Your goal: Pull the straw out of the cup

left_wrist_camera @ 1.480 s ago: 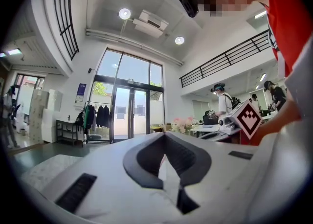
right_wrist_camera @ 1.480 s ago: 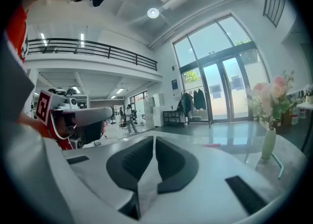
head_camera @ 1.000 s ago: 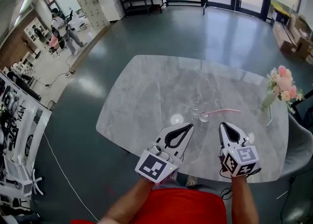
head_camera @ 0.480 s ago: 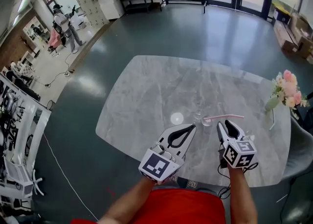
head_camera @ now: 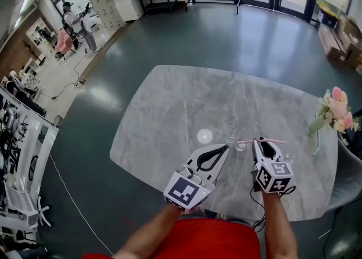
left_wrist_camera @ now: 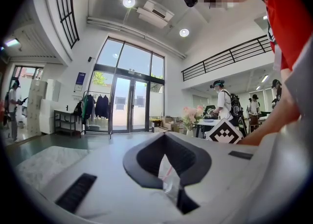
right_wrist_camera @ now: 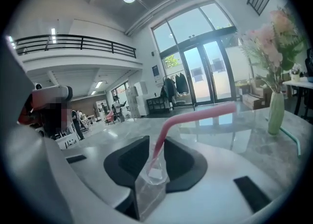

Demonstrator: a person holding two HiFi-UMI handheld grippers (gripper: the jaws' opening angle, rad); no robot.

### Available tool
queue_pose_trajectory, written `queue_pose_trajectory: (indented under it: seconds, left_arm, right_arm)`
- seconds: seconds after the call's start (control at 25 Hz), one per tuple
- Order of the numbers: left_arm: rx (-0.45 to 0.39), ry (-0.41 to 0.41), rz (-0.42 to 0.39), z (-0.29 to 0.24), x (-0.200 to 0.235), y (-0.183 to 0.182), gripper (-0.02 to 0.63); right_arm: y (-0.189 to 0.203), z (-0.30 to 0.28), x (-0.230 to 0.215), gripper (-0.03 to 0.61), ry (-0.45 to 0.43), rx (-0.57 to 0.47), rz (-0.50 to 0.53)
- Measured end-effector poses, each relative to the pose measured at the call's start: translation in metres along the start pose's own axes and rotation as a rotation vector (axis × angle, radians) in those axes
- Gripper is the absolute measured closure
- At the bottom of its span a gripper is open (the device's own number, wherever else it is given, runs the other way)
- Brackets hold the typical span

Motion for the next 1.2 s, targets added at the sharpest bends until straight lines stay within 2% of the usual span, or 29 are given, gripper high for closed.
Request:
queue_pose_trajectory:
  seconds: [0.08, 0.36, 0.68, 0.96, 1.2]
  left_arm:
    - [0.005, 0.005, 0.005, -0.002, 0.001, 0.002, 0.601]
    - [0.007, 0.018, 0.005, -0.004, 0.004, 0.005, 0.601]
    - [-0.005, 0.022, 0.006, 0.004, 0.002, 0.001, 0.601]
    - [-0.037, 0.028, -0.018, 0.025, -0.005, -0.014, 0.601]
    - [-0.06, 0.032, -0.054, 0.044, -0.014, -0.029, 0.601]
  right_arm:
    - [-0.002, 0.0, 0.001, 0.545, 0.013, -0.01, 0.02]
    - [-0.021, 0.018, 0.008, 0.541, 0.009, -0.077, 0.047]
    - [-0.053, 0.065, 0.028, 0.542, -0.025, -0.171, 0.083]
    - [-0.08, 0.122, 0.061, 0.541, -0.068, -0.239, 0.143]
    - [-0.081, 0.156, 0.082, 0.541, -0.086, -0.274, 0.189]
Point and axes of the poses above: the fingertips, and each gripper's own axes: z backward along the fingers, x to its left, y out of its underside, the point moved 3 cm from there along z, backward along the fingers, and after that the axes turned 12 degrees about x, right-handed, at the moved point
